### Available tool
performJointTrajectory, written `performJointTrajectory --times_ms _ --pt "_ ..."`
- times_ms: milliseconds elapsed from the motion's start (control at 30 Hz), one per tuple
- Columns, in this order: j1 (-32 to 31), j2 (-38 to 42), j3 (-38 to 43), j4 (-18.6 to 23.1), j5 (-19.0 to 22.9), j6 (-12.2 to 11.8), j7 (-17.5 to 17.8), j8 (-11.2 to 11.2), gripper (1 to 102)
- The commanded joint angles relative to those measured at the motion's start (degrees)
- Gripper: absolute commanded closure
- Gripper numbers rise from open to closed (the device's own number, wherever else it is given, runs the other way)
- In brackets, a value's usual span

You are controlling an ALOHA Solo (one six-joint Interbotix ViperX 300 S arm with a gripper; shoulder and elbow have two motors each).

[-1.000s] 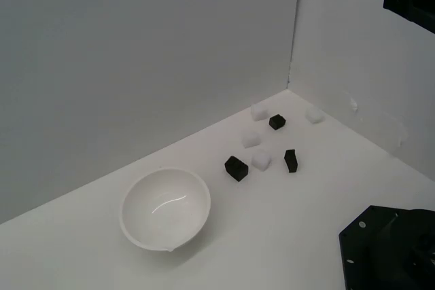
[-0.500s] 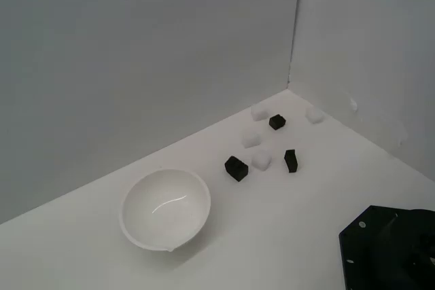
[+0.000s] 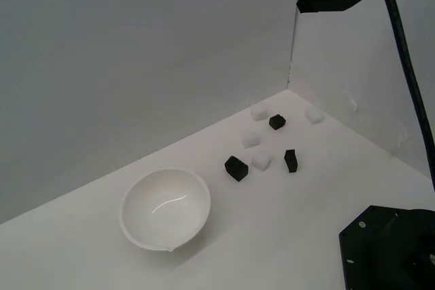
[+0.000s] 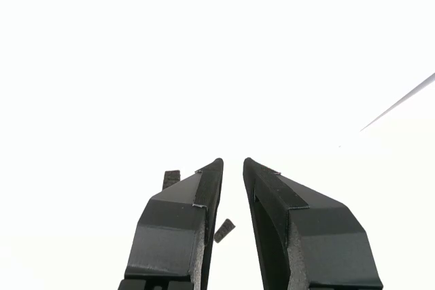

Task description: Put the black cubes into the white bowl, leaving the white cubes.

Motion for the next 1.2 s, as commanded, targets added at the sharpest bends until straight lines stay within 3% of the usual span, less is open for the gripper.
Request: performJointTrajectory --times_ms 0,100,200,333,733,833,1167 --pt "0.79 0.0 0.18 1.67 1.49 -0.44 -4.04 0.62 87" --pt "0.79 -0.18 0.0 5.98 5.71 -0.44 -8.7 0.62 86" --pt "0.88 -0.88 -0.62 10.11 9.84 -0.44 -13.36 0.88 78" --pt "2.64 -2.81 -2.64 13.18 13.01 -0.53 -17.4 1.14 75" --pt "8.7 -11.43 -11.16 13.45 13.27 -0.88 -19.51 7.47 75" --pt "8.61 -13.45 -13.18 13.45 13.27 -2.46 -20.65 8.17 75" --pt "12.3 -21.53 -21.27 13.45 13.27 -2.55 -21.88 8.26 74"
